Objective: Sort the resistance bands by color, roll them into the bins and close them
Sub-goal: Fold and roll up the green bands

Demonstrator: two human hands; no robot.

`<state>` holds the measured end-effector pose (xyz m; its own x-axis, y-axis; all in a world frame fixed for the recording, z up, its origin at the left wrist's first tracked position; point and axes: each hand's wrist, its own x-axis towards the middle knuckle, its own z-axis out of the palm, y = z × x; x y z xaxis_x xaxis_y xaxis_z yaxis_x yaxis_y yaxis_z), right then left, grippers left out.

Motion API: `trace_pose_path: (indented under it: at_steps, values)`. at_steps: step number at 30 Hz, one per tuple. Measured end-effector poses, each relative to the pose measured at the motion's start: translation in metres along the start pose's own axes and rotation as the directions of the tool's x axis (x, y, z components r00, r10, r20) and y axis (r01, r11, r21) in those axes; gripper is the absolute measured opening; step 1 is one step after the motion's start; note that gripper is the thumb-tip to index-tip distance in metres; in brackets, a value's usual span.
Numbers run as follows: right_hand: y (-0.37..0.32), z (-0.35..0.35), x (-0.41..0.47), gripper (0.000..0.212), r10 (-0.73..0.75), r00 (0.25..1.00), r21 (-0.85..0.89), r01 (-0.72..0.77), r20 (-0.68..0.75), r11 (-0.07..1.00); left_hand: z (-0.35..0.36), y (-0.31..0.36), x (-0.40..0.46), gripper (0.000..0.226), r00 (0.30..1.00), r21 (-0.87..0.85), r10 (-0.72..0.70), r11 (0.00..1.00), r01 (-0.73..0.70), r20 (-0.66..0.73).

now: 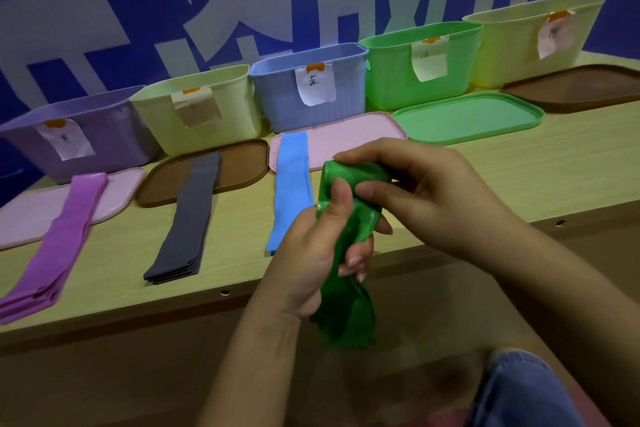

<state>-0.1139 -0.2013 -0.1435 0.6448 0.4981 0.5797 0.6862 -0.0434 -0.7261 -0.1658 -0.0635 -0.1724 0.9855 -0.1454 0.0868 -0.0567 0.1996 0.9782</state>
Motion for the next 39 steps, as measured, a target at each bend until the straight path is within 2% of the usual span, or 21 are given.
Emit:
trace_pose_path:
  at_steps: [6, 10, 11, 13, 15, 17, 20, 23, 26, 28, 31, 34, 36, 39]
  values:
    - [0.001, 0.014, -0.007, 0.033, -0.006, 1.000, -0.093, 0.007, 0.012, 0.996, -0.004, -0.007, -0.005, 0.072, 0.994, -0.005, 0.077, 0.997, -0.078, -0.080]
    - [-0.003, 0.014, -0.009, 0.033, -0.045, 0.996, -0.152, 0.056, 0.075, 0.987, 0.004, -0.007, -0.006, 0.066, 0.973, 0.040, 0.101, 0.995, -0.095, -0.208]
    - [-0.003, 0.013, -0.008, 0.032, -0.017, 0.995, -0.120, 0.028, 0.097, 0.992, 0.005, -0.006, -0.005, 0.064, 0.968, 0.054, 0.103, 0.994, -0.093, -0.227]
    - [-0.004, 0.009, -0.008, 0.031, 0.107, 0.984, 0.077, -0.119, 0.139, 0.990, 0.004, -0.005, -0.004, 0.062, 0.966, 0.099, 0.119, 0.990, -0.098, -0.231]
    - [-0.001, 0.009, -0.008, 0.033, 0.228, 0.968, 0.261, -0.248, 0.103, 0.933, 0.001, -0.004, -0.004, 0.062, 0.968, 0.106, 0.144, 0.987, -0.125, -0.204]
    - [-0.002, 0.011, -0.009, 0.041, 0.291, 0.949, 0.299, -0.316, 0.123, 0.901, -0.003, -0.001, -0.005, 0.056, 0.974, 0.087, 0.156, 0.986, -0.143, -0.167]
    - [-0.006, 0.018, -0.008, 0.045, 0.252, 0.937, 0.338, -0.325, 0.242, 0.883, -0.009, 0.001, -0.005, 0.052, 0.985, 0.041, 0.127, 0.992, -0.123, -0.116]
    - [-0.006, 0.012, -0.001, 0.057, 0.319, 0.925, 0.365, -0.375, 0.204, 0.852, -0.011, 0.001, -0.007, 0.048, 0.991, 0.052, 0.109, 0.993, -0.106, -0.073]
    - [-0.007, 0.011, 0.003, 0.048, 0.304, 0.924, 0.286, -0.363, 0.232, 0.887, -0.011, 0.000, -0.011, 0.048, 0.994, -0.023, 0.104, 0.994, -0.104, -0.024]
    - [-0.005, 0.011, 0.002, 0.034, 0.302, 0.928, 0.255, -0.353, 0.220, 0.900, -0.013, -0.003, -0.011, 0.048, 0.993, -0.070, 0.121, 0.990, -0.120, 0.006]
    - [-0.006, 0.010, -0.001, 0.014, 0.290, 0.948, 0.243, -0.315, 0.131, 0.917, -0.016, -0.006, -0.009, 0.051, 0.992, -0.164, 0.124, 0.979, -0.119, 0.022]
    - [-0.008, 0.012, -0.003, 0.010, 0.213, 0.977, 0.167, -0.213, 0.021, 0.963, -0.019, -0.004, -0.006, 0.056, 0.991, -0.273, 0.108, 0.959, -0.083, 0.077]
    - [-0.010, 0.011, -0.005, 0.016, 0.151, 0.988, 0.120, -0.146, -0.033, 0.982, -0.021, -0.002, -0.005, 0.054, 0.988, -0.265, 0.122, 0.960, -0.093, 0.095]
    - [-0.014, 0.008, -0.004, 0.017, 0.081, 0.993, 0.110, -0.072, -0.084, 0.991, -0.017, 0.001, -0.004, 0.046, 0.979, -0.147, 0.148, 0.981, -0.127, 0.137]
